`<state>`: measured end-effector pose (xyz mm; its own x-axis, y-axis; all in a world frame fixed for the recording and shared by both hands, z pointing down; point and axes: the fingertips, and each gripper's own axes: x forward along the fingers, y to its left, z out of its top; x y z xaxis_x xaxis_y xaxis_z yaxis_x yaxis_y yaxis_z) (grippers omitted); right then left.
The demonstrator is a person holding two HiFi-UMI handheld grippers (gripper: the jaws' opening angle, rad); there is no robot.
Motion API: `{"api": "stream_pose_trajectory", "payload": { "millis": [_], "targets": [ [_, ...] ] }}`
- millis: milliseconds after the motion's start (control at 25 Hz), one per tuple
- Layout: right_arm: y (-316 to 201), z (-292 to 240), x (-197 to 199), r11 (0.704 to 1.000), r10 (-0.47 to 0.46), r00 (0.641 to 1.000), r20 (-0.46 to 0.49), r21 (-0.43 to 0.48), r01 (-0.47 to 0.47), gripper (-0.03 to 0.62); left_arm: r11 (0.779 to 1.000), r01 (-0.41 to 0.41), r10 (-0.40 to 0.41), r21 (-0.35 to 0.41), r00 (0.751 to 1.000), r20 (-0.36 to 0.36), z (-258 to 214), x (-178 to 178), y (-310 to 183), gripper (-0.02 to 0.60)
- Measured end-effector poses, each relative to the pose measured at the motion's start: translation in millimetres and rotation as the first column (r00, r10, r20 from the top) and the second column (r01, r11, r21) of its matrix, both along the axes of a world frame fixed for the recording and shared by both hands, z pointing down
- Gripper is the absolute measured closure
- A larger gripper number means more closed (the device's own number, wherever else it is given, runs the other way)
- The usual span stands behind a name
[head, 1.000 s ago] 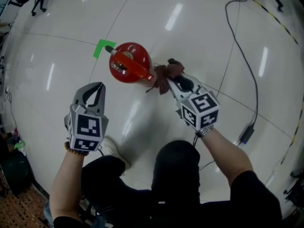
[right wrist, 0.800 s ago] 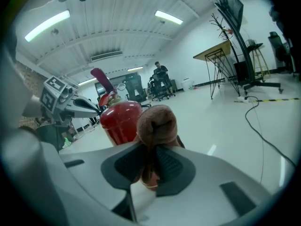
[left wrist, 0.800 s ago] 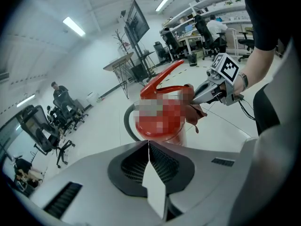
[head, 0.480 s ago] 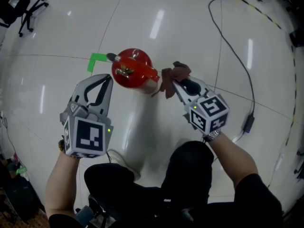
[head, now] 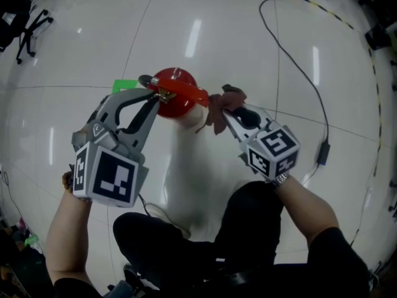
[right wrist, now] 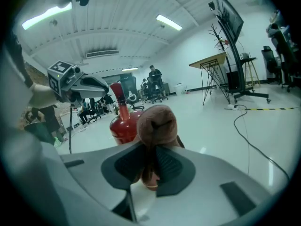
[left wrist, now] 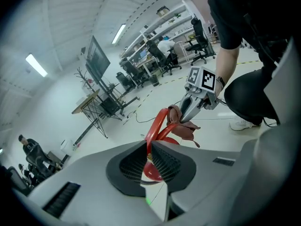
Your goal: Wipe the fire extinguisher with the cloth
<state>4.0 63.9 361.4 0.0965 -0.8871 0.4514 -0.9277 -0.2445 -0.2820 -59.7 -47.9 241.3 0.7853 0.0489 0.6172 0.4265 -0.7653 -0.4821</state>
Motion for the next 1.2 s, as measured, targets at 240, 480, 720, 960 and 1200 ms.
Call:
{"api": "stream_pose_trajectory", "payload": {
  "millis": [240,480,720,960,1200],
  "targets": [
    [0.7,-10.2,-7.9,0.999,0.023,1.000,-0.002,-0.026,-0.023,0.517,1.000,-0.005,0.004,-0.031,0.999,-0.042,2.9,2.8,-10.1,0.543],
    [-4.9,-24.6,-24.5,0.993,0.086,0.996,0.027,-0.083,-0.084,0.517,0.997,0.009,-0.017,-0.083,0.995,-0.095,6.2,-8.2,-33.7,0.543],
    [-3.8,-20.6,-41.4,0.974,0.177,0.983,0.049,-0.148,-0.169,0.517,0.991,-0.025,0.010,-0.135,0.994,-0.109,21.9,-20.2,-49.1,0.543],
    [-18.5,-16.6,-52.1,0.982,0.129,0.991,0.035,-0.141,-0.123,0.516,0.984,-0.036,0.020,-0.177,0.995,-0.095,48.2,-28.6,-61.4,0.543],
    [-34.0,-0.6,-57.3,0.988,0.137,0.979,0.152,-0.087,-0.125,0.516,0.977,-0.032,0.019,-0.209,0.998,-0.065,75.3,-34.5,-72.0,0.543]
  ]
}}
